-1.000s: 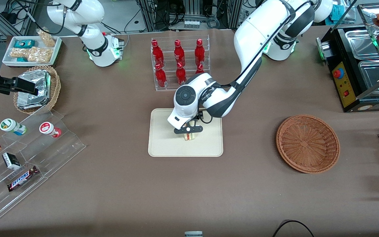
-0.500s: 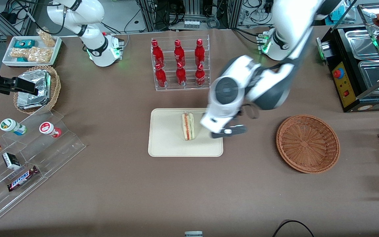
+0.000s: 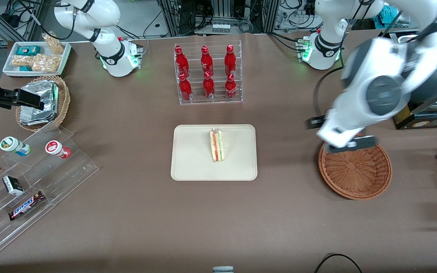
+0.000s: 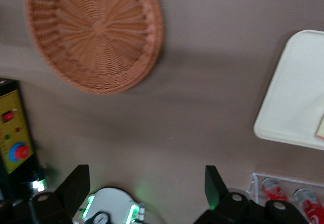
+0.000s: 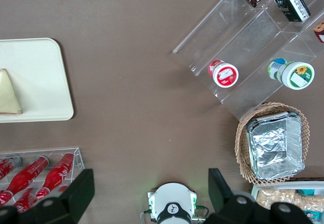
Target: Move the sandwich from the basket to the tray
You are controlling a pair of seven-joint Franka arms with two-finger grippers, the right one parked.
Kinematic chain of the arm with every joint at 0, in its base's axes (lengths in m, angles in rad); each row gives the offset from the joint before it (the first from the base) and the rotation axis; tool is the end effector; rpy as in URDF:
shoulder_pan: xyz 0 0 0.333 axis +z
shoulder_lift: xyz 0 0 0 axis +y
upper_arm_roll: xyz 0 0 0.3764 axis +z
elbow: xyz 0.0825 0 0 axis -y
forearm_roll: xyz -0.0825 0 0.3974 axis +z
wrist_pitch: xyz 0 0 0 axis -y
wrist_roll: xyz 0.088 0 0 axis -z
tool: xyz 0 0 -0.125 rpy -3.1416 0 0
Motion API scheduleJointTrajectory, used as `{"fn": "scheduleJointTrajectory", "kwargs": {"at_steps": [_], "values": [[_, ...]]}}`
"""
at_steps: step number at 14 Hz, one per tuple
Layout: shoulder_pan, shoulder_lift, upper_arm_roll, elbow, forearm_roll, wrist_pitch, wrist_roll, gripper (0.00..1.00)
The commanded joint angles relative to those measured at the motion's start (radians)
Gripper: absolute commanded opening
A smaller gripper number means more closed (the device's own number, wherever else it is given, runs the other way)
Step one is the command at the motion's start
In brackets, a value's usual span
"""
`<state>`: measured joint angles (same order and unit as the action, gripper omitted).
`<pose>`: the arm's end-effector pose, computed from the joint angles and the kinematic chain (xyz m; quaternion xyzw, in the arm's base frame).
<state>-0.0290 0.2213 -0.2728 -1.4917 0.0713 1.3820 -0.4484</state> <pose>0.5895 -0.1547 0.5648 -0.9844 -0.0716 0.1474 0.0644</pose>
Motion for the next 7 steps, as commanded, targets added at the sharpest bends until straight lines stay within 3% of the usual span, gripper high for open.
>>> {"fn": "scheduleJointTrajectory", "kwargs": {"at_steps": [1,7], "values": [[0.089,-0.103,-0.008,-0.045,-0.018,-0.072,0.100,1.00],[0.115,-0.126,-0.016,0.060,-0.021,-0.152,0.099,1.00]]}}
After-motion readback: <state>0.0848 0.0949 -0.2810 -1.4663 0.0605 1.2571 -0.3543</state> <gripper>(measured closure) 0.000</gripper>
